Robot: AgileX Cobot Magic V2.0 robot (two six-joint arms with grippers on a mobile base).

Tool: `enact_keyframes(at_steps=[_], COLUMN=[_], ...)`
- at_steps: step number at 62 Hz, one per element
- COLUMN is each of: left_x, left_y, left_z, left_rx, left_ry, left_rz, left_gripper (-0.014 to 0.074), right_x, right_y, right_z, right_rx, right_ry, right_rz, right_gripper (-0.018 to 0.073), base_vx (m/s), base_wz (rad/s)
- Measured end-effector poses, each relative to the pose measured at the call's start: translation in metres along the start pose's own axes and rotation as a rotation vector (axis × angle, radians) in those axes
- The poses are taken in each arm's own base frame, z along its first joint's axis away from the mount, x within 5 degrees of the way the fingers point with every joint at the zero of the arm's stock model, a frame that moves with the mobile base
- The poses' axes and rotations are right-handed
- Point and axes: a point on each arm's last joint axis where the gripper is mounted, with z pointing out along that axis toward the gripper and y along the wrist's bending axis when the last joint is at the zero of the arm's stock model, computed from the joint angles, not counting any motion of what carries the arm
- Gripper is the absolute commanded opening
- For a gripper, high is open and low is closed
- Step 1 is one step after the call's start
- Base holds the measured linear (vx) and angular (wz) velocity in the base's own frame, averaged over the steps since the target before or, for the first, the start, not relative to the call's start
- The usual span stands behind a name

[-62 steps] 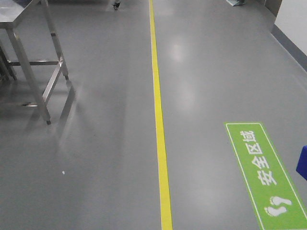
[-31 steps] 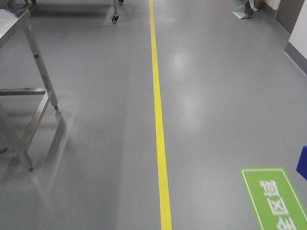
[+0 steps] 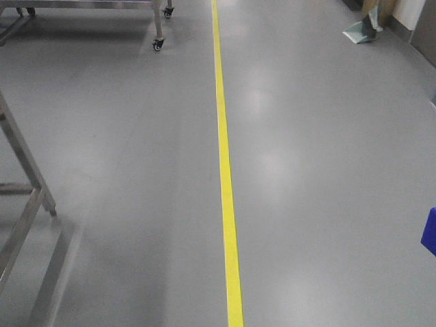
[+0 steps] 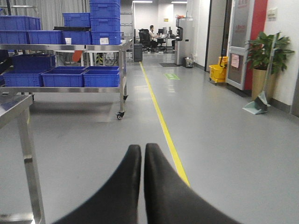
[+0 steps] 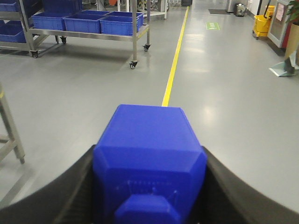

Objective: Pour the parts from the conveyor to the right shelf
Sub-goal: 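Drive along the yellow-lined aisle toward the bin shelves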

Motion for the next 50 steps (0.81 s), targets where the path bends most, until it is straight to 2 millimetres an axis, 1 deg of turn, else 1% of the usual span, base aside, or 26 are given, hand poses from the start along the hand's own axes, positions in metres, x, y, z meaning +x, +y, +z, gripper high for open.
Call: enact_keyframes(at_steps=[23,50], left_x=[0.0,0.0], left_y=[0.0,0.0], left_z=[0.0,0.0], left_rx=[0.0,0.0], left_ry=[0.0,0.0], left_rz=[0.0,0.0], left_gripper=[-0.0006,-0.0006], right_x=[-0.0001,-0.0001], right_y=[0.0,0.0], right_z=[0.0,0.0], right_rx=[0.0,0.0], right_ry=[-0.001,-0.001], right_rz=[0.0,0.0], right_gripper=[-0.0005,-0.0005], base_vx=[0.92,0.94], base_wz=[0.09,-0.04])
